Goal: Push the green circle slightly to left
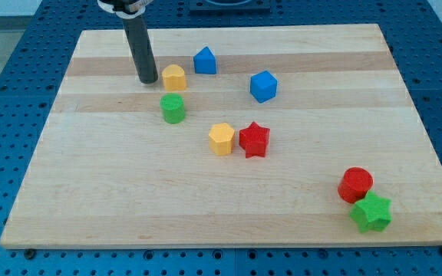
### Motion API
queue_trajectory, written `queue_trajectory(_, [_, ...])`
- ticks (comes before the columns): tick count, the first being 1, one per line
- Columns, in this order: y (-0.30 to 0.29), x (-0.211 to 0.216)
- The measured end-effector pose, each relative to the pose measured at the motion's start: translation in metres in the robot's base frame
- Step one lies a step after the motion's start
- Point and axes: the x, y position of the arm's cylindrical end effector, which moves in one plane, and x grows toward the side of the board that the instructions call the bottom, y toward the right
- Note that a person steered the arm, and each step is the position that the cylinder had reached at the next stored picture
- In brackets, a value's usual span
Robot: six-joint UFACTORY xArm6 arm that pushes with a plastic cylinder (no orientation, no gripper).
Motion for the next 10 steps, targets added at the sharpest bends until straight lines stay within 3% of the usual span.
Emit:
queue_trajectory(1, [-0.001, 0.004])
queue_trajectory(2, [-0.020, 0.049])
queue_trajectory(3, [-0.004, 0.118])
queue_trajectory(4, [0.062, 0.161])
queue_trajectory(5, [0.119, 0.127])
queue_trajectory(7, [0.121, 0.119])
queue_trajectory(9, [0.097, 0.073])
queue_trajectory(10, [0.096, 0.073])
